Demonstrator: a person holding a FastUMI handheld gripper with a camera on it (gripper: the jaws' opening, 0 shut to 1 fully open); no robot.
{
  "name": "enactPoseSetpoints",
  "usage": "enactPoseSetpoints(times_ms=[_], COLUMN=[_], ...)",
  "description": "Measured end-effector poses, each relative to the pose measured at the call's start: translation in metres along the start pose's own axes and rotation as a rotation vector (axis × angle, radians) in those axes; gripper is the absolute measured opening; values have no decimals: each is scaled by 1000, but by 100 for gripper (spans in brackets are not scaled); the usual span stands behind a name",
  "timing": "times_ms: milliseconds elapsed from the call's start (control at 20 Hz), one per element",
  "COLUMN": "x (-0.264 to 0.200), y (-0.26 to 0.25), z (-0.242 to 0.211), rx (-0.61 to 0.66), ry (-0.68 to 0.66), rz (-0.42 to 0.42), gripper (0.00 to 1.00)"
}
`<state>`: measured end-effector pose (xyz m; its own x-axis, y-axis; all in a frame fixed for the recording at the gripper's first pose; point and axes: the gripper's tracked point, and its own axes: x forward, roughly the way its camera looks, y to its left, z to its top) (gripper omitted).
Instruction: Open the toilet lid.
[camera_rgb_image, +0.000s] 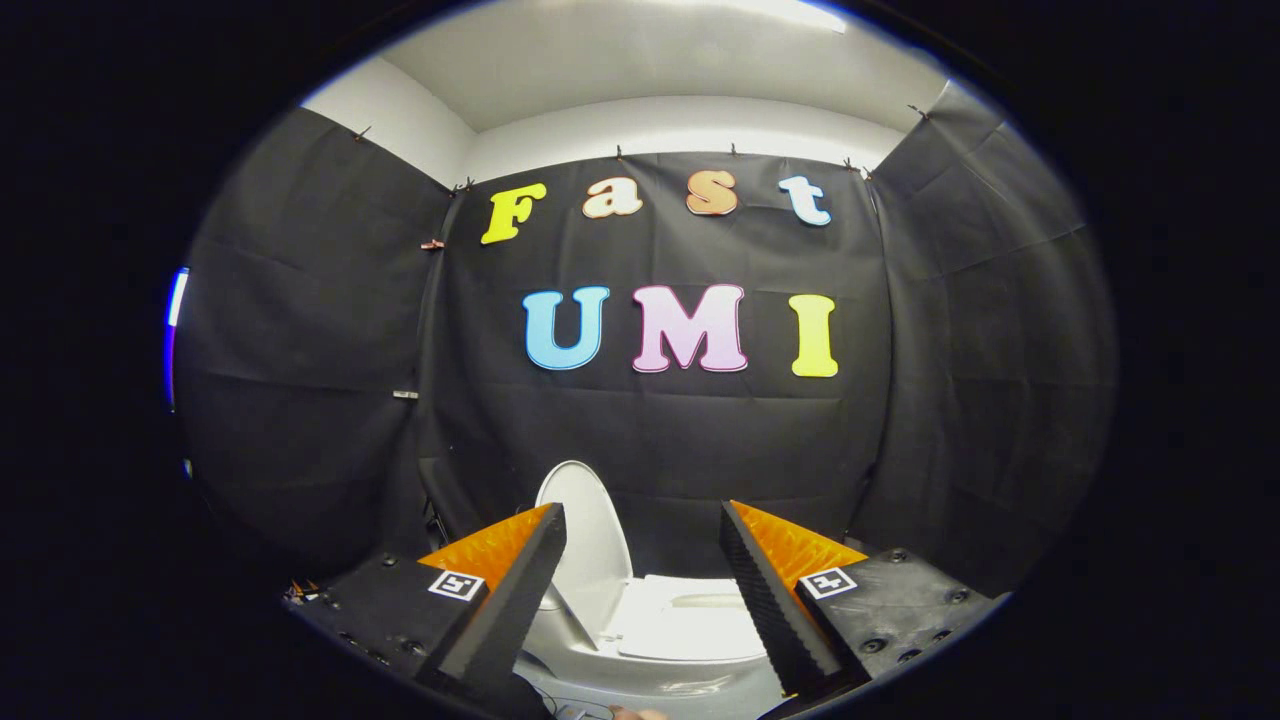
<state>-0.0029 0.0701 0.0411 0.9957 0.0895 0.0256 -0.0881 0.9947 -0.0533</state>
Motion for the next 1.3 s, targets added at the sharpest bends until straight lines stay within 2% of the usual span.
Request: enactPoseSetpoints(times_ms=[1300], x=[11], y=[19], z=[-7], rx=[8], ry=[25], rz=[29], gripper=[99])
